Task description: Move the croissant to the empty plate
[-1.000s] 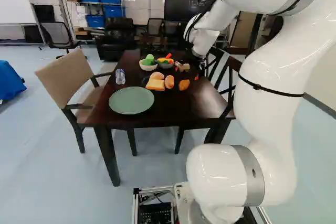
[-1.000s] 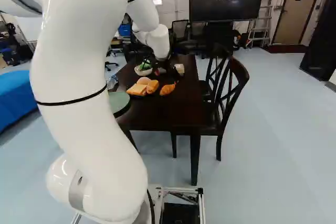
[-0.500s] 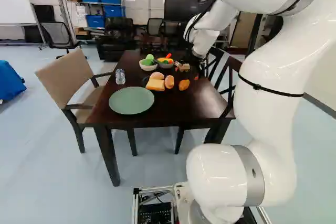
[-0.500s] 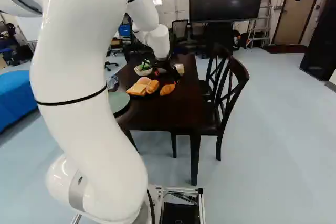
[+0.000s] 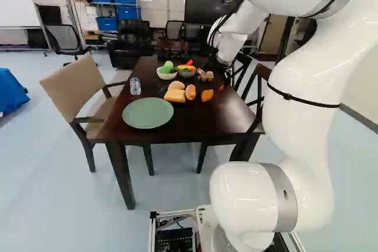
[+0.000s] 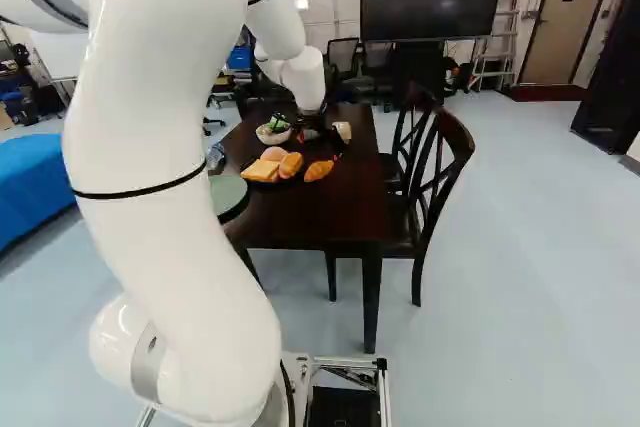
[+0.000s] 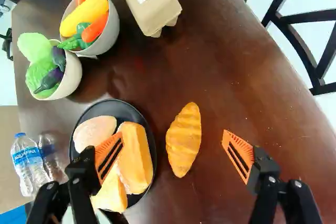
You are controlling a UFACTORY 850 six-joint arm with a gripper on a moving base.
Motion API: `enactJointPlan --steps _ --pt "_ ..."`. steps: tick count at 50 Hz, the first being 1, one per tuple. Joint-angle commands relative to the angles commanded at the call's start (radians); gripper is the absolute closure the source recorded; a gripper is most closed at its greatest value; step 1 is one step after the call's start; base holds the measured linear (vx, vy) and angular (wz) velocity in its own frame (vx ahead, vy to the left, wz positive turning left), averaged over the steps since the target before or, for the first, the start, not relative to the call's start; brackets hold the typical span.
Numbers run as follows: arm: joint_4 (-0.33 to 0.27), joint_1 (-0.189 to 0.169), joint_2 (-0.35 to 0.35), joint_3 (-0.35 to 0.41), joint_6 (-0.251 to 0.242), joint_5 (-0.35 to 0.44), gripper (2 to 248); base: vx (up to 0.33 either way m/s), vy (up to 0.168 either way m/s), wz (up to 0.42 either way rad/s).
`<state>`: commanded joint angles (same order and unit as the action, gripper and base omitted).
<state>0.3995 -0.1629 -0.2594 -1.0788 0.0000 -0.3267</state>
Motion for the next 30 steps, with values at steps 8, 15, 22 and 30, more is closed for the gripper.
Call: enactJointPlan --steps 8,15,22,30 --pt "0.0 0.0 0.0 0.0 0.0 0.0 3 0.0 0.0 0.0" --pt "0.0 0.0 -0.006 -0.001 0.0 0.0 3 0.0 0.0 0.0" --pt "0.0 0.0 -0.023 -0.004 0.0 0.0 3 0.0 0.0 0.0" --pt "0.0 0.0 -0.045 -0.008 0.0 0.0 3 0.0 0.0 0.0"
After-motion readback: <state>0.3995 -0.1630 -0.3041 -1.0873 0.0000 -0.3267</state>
